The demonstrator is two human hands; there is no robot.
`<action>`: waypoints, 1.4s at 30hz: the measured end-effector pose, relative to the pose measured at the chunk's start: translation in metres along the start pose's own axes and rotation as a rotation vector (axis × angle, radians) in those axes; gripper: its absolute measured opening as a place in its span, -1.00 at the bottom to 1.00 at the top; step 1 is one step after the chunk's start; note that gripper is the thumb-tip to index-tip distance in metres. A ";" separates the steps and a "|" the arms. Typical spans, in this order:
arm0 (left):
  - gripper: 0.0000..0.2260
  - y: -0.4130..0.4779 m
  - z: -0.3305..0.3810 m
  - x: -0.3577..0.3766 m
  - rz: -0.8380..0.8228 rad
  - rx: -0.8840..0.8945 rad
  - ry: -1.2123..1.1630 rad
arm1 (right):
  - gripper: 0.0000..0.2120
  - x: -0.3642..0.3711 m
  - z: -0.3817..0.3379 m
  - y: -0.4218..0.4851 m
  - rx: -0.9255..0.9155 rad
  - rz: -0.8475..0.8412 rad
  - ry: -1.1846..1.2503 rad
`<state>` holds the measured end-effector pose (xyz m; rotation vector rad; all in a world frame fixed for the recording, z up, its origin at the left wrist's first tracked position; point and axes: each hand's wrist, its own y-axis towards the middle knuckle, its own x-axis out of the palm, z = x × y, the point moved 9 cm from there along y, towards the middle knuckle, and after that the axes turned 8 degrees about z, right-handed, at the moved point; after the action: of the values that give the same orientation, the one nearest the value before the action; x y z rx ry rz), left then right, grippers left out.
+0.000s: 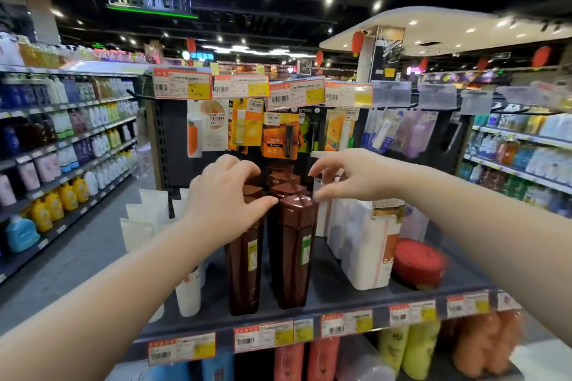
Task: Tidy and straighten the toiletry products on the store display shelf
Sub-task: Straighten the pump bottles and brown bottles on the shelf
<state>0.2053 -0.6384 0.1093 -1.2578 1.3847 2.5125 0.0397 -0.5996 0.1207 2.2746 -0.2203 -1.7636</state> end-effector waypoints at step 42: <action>-0.17 -0.060 0.094 0.233 -0.074 -0.715 -0.537 | -0.41 0.123 0.215 -0.051 0.072 -0.158 0.520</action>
<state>0.0090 -0.6157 -0.0570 -0.5343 0.3289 3.0602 -0.1389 -0.6076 -0.0584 2.7690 -0.0027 -1.1748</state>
